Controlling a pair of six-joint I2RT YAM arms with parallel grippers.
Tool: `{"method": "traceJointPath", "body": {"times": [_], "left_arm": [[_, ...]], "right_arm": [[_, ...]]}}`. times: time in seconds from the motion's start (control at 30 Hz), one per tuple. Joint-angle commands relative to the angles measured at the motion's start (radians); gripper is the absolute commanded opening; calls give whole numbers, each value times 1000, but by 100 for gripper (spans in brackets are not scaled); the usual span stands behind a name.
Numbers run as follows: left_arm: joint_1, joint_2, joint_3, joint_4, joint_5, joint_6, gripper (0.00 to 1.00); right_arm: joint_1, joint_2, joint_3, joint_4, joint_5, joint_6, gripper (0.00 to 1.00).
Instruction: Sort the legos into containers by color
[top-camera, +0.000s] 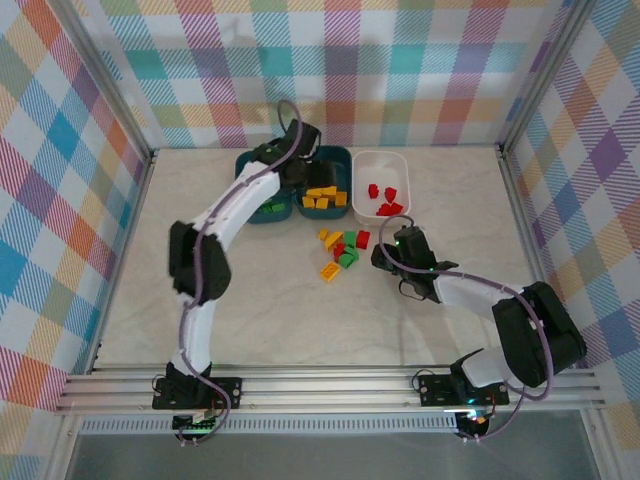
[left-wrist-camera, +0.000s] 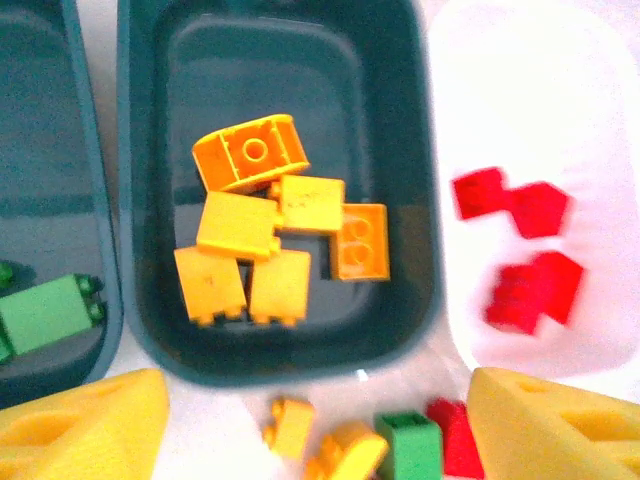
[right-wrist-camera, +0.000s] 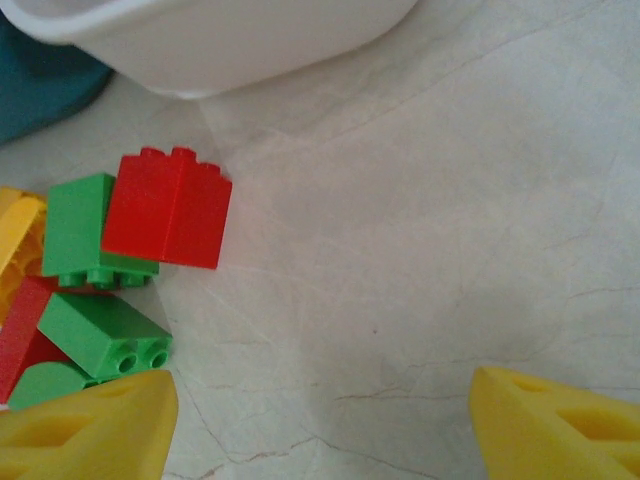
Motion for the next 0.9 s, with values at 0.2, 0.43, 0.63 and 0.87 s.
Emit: {"method": "traceJointPath", "body": {"times": [0.2,0.43,0.63,0.87], "left_arm": [[-196,-378,-784,356,48,117,70],[-343,-391,-928,440,-75,183,80],[-351,-299,-908,468,-157,218,77],[-343,-177,-834,460,-166,265,68]], "right_arm": [[4,-98,7,-18,67,-20,77],[4,-103,-5,-17,86,-12,78],[4,-91,1,-17,56,-1,78],[4,-79,6,-17,68,-4,78]]}}
